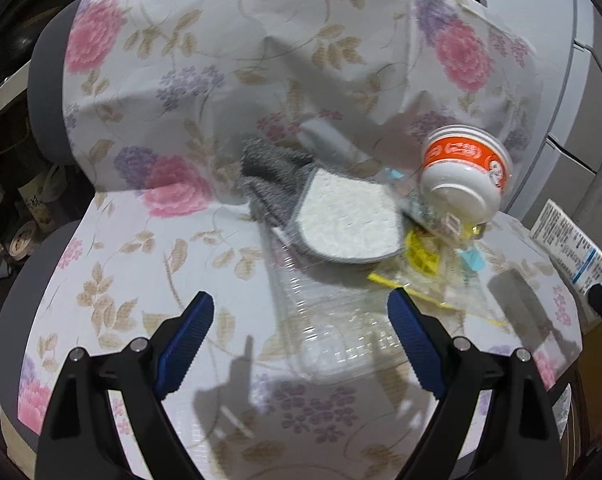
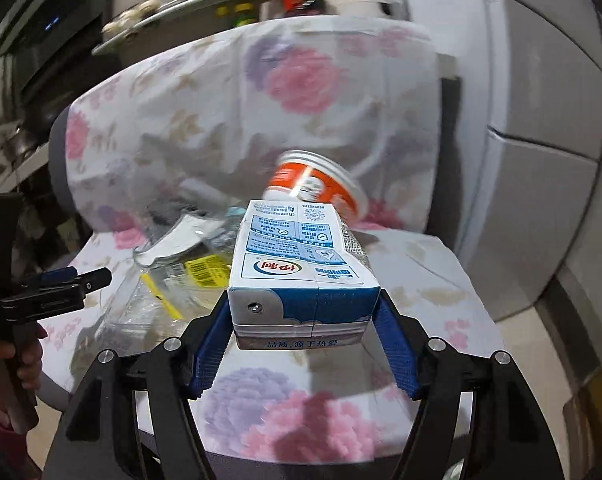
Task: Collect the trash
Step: 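Grasp the grey-edged scrub pad with the left tool while the right tool holds the carton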
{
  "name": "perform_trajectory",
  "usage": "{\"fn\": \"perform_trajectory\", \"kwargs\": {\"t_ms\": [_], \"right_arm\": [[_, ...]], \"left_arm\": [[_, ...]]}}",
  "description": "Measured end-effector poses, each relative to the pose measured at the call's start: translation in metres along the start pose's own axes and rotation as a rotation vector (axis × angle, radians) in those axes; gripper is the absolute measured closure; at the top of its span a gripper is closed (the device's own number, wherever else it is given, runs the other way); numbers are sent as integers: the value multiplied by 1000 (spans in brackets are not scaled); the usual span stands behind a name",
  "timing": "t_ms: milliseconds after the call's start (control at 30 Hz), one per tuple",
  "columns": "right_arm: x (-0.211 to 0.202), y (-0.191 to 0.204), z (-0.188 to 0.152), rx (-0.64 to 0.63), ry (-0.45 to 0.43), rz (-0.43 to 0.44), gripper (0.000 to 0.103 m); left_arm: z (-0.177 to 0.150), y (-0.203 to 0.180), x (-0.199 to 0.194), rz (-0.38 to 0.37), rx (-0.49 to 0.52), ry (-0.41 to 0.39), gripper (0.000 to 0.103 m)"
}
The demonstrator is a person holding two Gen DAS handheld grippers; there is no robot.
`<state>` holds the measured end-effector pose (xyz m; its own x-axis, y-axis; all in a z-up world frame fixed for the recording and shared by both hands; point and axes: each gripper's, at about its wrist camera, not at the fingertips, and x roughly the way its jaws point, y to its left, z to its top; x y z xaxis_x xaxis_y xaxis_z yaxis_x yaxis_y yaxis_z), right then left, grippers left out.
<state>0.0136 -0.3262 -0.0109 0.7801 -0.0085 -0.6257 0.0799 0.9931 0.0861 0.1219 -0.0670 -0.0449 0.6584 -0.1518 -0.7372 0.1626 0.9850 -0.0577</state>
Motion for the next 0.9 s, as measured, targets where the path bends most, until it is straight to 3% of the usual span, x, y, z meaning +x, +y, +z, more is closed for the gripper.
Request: {"fn": "perform_trajectory", "kwargs": {"t_ms": [133, 300, 500, 667, 800, 900], "right_arm": [[-2, -2, -6, 18, 3, 19, 34], [-6, 1, -7, 12, -2, 38, 34], [-3, -2, -8, 14, 9, 47, 34], [1, -4, -9, 11, 19, 44, 34], [3, -1, -9, 6, 30, 43, 34], [1, 2, -8, 0, 23, 50, 34]], "left_arm": [[8, -13, 2, -20, 35, -23, 19], [22, -38, 23, -53, 135, -16, 38], [26, -63, 60, -43, 242, 52, 45], [30, -51, 73, -69, 175, 74, 61], [34, -39, 68, -87, 128, 47, 98], [38, -29, 51, -98, 86, -31, 101]]}}
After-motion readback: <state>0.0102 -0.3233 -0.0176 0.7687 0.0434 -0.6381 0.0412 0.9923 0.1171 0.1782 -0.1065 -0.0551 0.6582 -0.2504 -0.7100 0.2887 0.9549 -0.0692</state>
